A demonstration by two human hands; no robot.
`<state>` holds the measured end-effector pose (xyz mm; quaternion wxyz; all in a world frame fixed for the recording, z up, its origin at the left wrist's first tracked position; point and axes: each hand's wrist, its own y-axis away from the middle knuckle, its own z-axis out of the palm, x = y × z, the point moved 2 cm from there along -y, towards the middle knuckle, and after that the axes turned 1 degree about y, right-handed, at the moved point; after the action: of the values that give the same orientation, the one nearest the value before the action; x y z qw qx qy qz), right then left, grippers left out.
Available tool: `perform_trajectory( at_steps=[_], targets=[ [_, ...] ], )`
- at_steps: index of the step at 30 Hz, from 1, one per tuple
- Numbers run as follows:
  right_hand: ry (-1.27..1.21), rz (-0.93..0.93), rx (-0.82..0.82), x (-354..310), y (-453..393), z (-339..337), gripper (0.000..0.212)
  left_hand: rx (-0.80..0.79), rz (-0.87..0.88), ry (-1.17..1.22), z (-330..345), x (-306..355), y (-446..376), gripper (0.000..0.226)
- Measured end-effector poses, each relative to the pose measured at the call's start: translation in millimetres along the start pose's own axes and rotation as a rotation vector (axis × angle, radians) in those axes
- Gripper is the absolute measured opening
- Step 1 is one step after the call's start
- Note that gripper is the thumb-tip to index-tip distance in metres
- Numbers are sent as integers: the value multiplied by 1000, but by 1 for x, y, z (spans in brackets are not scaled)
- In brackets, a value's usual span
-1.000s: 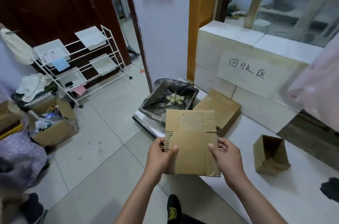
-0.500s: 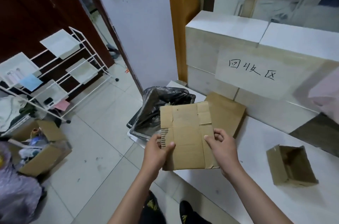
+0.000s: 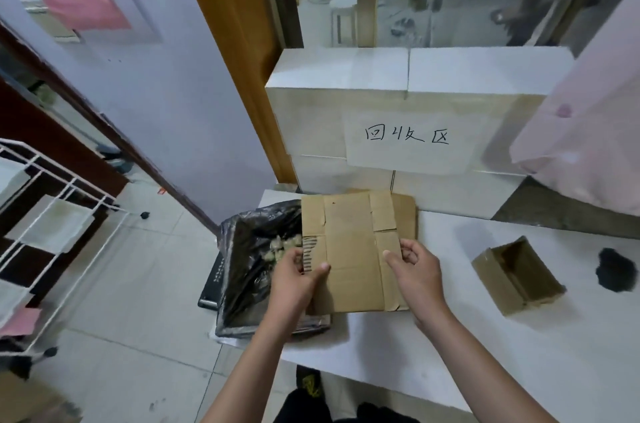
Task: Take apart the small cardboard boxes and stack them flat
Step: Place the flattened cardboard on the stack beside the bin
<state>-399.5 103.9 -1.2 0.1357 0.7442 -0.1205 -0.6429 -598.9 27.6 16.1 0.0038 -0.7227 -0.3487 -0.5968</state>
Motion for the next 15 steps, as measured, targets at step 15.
perform_trajectory(
  at_steps=[15],
  targets=[
    [226,25,332,-18,10,29,20,-334,58,-6,-1,-3,-93,25]
  ],
)
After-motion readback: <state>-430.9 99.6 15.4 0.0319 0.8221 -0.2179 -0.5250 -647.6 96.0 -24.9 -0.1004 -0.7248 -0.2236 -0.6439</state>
